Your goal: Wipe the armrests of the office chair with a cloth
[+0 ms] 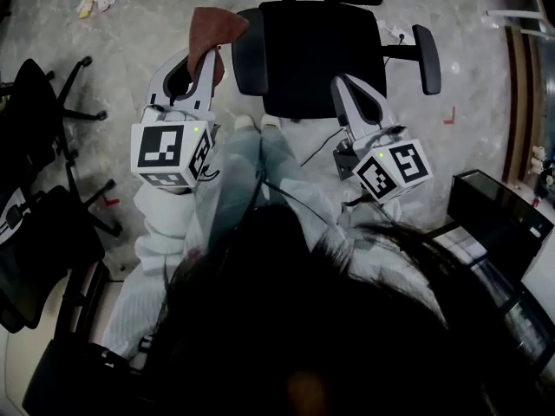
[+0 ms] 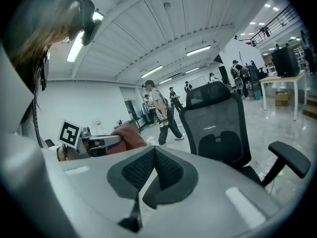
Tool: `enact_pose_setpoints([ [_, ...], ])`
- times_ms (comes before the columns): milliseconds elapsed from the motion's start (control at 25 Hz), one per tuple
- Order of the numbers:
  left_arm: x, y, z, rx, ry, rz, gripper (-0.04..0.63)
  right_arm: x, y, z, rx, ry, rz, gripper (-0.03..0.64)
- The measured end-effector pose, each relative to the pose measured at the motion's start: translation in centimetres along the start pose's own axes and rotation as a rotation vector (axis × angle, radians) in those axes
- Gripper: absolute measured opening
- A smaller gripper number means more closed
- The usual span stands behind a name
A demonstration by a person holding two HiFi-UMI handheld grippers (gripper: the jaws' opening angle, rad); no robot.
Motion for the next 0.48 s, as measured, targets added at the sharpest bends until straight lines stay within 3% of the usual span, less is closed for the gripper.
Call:
enact_pose_setpoints([
  [240, -1.9, -2.1, 7.7, 0.009, -0.105, 0.139, 0.031, -2.4, 1.0, 2.4, 0.009, -0.063, 0.06, 0.002],
  [360, -2.9, -3.2, 12.4, 0.033, -0.146, 0.274, 0.031, -3.6, 1.6, 3.7, 0.016, -0.089, 0.11, 0.002],
  [480, -5.5, -3.8, 16.9, 0.028, -0.246, 0.427, 0.031, -4.7, 2.1, 4.5, 0.014, -0.114, 0.159, 0.002],
])
Point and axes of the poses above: the fingertips, and each gripper's own axes: z forward along the fingers, y to its right, x out of its top, the point moved 5 cm from there along -z, backward along the fingers, and after that the axes turned 1 degree about -y, right-handed, at the moved point
